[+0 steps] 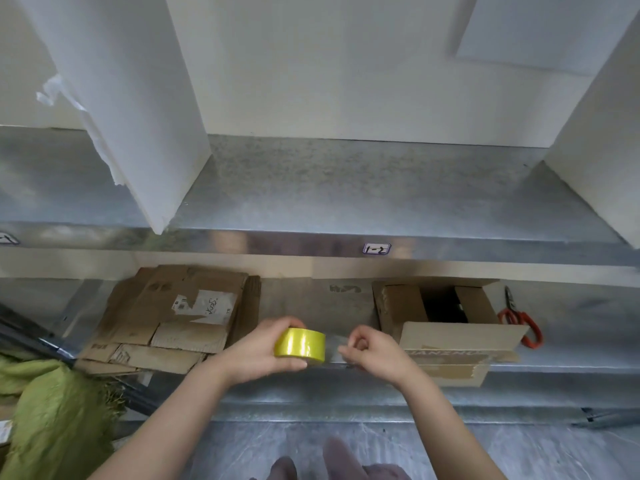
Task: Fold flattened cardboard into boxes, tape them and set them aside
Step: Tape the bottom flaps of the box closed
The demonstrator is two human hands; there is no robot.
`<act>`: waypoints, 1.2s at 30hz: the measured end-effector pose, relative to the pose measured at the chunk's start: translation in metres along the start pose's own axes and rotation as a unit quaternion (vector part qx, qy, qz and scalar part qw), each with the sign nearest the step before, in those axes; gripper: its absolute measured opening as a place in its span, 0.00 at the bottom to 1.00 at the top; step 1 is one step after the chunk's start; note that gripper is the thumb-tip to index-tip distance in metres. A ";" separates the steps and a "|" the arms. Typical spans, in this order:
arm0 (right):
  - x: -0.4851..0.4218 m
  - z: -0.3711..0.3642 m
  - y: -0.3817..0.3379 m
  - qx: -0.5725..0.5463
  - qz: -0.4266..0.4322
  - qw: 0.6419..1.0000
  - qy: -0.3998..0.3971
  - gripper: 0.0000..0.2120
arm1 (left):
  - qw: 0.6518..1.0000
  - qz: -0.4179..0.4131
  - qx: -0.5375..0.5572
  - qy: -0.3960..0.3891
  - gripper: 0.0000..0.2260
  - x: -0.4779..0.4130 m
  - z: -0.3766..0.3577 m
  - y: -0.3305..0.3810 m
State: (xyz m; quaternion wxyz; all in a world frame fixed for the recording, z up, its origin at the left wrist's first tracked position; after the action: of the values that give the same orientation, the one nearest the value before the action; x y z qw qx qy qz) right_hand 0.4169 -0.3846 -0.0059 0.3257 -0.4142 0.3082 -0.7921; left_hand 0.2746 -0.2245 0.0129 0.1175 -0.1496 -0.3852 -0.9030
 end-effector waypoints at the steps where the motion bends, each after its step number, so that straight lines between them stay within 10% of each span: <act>1: 0.006 0.003 0.000 -0.015 0.007 1.000 0.000 0.09 | 1.000 0.007 -0.010 -0.005 0.27 0.000 -0.003 0.003; 10: 0.050 0.052 0.011 -0.178 0.036 0.981 0.070 0.05 | 0.983 -0.024 0.060 0.171 0.22 -0.007 0.010 0.061; 21: 0.106 0.159 0.069 -0.119 0.079 0.961 0.238 0.06 | 0.974 -0.034 -0.004 0.223 0.23 -0.053 -0.021 0.179; 36: 0.070 0.189 0.114 -0.076 0.070 0.981 0.167 0.05 | 0.976 0.057 -0.069 0.200 0.30 -0.075 -0.044 0.178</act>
State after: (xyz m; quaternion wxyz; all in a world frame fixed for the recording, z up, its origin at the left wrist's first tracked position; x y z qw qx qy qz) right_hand 0.5778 -0.5479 0.0278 0.2918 -0.2771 0.4461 -0.7994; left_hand 0.3945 -0.3696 0.0745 0.2333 0.0045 -0.2818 -0.9307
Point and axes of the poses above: each hand's wrist, its own x-axis away from the middle knuckle, its own z-axis out of the back of the hand, y = z × x, the point moved 6 cm from there along -x, towards the middle knuckle, and after that the axes turned 7 degrees about -y, right-handed, at the moved point
